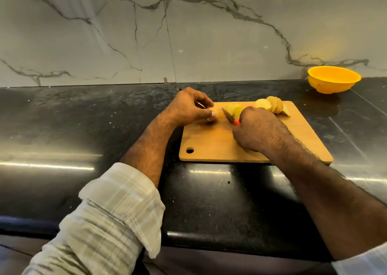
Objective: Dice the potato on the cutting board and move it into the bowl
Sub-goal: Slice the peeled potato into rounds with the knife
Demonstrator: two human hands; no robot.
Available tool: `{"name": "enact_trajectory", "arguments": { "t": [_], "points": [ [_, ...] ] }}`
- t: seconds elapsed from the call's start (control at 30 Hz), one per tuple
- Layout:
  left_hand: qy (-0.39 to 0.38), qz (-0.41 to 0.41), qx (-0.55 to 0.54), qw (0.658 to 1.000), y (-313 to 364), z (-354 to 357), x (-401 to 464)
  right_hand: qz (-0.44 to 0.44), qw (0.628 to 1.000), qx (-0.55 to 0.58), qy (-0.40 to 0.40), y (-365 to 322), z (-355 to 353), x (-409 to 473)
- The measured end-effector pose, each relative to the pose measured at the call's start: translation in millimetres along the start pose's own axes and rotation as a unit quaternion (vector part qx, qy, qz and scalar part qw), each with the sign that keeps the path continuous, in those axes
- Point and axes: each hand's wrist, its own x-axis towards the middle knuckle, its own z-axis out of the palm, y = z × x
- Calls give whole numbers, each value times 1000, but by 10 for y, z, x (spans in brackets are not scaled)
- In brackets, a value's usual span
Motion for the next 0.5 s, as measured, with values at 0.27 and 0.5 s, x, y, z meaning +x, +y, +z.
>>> {"name": "enact_trajectory", "arguments": {
  "t": [0.27,0.5],
  "points": [
    [-17,-17,-36,999,-19,-9,-56,-23,998,44,37,-58,115,27],
    [27,-10,-45,999,-78,78,-113,-38,998,32,28,-78,132,27]
  ]
}}
